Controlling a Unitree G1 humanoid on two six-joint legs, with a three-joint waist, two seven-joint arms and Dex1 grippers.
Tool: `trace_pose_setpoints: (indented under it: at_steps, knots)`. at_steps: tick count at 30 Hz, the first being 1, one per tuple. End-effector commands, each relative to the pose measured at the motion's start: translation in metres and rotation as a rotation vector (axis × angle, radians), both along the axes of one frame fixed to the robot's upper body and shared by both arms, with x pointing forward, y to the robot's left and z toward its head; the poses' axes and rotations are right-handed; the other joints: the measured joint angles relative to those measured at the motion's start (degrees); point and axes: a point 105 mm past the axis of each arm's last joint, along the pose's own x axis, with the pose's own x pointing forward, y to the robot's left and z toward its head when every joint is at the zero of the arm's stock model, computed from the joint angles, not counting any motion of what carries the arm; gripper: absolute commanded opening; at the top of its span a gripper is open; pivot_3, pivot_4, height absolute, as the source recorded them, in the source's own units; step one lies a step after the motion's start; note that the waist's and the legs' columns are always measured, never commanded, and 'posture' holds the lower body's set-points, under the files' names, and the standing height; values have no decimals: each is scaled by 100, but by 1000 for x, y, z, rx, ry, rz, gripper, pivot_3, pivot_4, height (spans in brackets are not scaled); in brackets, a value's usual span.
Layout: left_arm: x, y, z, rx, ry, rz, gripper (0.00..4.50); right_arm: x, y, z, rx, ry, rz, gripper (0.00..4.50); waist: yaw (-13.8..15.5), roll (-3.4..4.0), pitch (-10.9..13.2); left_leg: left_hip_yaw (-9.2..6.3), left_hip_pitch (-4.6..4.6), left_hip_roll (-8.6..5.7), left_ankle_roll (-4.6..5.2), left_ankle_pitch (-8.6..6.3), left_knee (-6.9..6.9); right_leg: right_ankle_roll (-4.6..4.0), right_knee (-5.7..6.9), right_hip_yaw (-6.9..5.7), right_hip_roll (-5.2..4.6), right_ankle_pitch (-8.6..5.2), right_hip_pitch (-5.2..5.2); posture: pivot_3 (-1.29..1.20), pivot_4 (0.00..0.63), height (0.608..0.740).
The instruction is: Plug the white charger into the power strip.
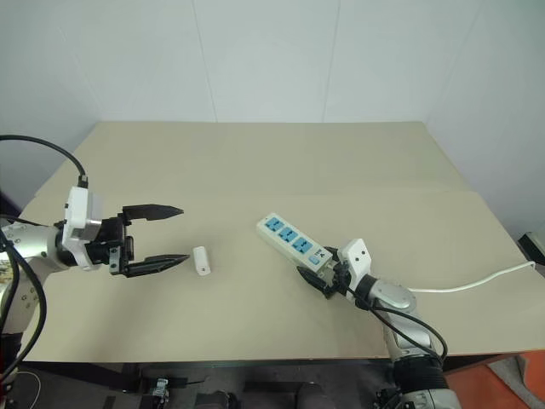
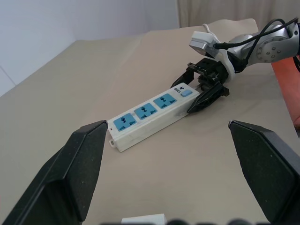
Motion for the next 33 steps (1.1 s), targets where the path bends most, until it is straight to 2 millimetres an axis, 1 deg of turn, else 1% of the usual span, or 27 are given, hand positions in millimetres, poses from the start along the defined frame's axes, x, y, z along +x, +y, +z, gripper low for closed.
trace_pose_setpoints:
  at_steps: [1,4,7,10,13,15,18,20,22,25,27,29,31,33]
  knots:
    - [-3,-1,8,5,-45,-6,4500,0,0,0,0,-11,7,4097,1,0,0,-1,2,0,0,0,0,0,0,0,0,0,2,0,150,740]
    - [-3,-1,8,3,-46,-5,4500,-3,-2,-2,-10,-11,20,3421,3,0,0,0,3,0,0,0,0,0,0,0,0,0,4,0,150,740]
    - [-1,-1,9,3,-50,0,4500,-2,-4,-4,-42,-24,10,3418,5,0,0,-1,2,0,0,0,0,0,0,-1,0,0,4,0,150,740]
    - [5,-8,14,25,-93,15,4500,-2,-4,-6,-65,-24,21,3418,6,-1,-1,0,3,0,0,0,0,1,-1,-1,-1,0,6,0,150,740]
    - [15,-16,19,141,-144,-16,4500,0,-3,-6,-74,-27,43,3418,25,-3,-2,-3,8,-2,0,0,2,4,-1,-4,0,0,13,0,150,740]
    - [23,-20,23,271,-185,-100,4500,2,-3,-6,-81,-22,60,3418,17,-4,-2,-4,10,-3,0,1,3,10,-1,-4,1,-2,16,0,150,740]
    - [28,-26,33,464,-221,-311,4500,6,-2,-7,-88,-7,76,3418,8,-5,-3,-4,10,-4,-1,1,3,14,-3,-4,6,-5,15,0,150,740]
    - [31,-37,39,584,-263,-425,4500,7,-2,-8,-99,-1,96,3418,-13,-5,-3,-1,7,-5,0,1,2,12,-7,0,6,-3,14,0,150,740]
    - [33,-46,38,696,-273,-510,4500,8,-1,-9,-107,6,108,3418,-27,-5,-2,4,5,-5,1,0,-1,4,-10,10,5,1,10,0,150,740]
    - [33,-54,28,861,-247,-629,4500,9,0,-10,-105,15,115,3418,-25,-6,-1,0,4,-5,5,-2,-3,6,-9,10,6,0,10,0,150,740]
    - [34,-60,18,947,-269,-717,4500,8,1,-11,-104,20,119,3418,-18,-5,-1,-1,3,-6,5,-2,-1,22,-5,10,6,-10,9,0,150,740]
    - [35,-65,11,1001,-296,-789,4500,6,1,-13,-110,28,124,3418,4,-6,-1,-1,4,-6,5,-2,2,26,-2,10,7,-12,10,0,150,740]
    - [36,-67,7,1031,-294,-823,4500,4,1,-15,-115,34,128,3418,6,-6,0,-2,3,-6,5,-2,6,26,0,9,8,-12,9,0,150,740]
    - [34,-69,0,1091,-301,-898,4500,2,0,-17,-123,39,129,3418,10,-7,0,-6,-2,-6,5,-2,8,26,-2,8,8,-12,9,0,150,740]
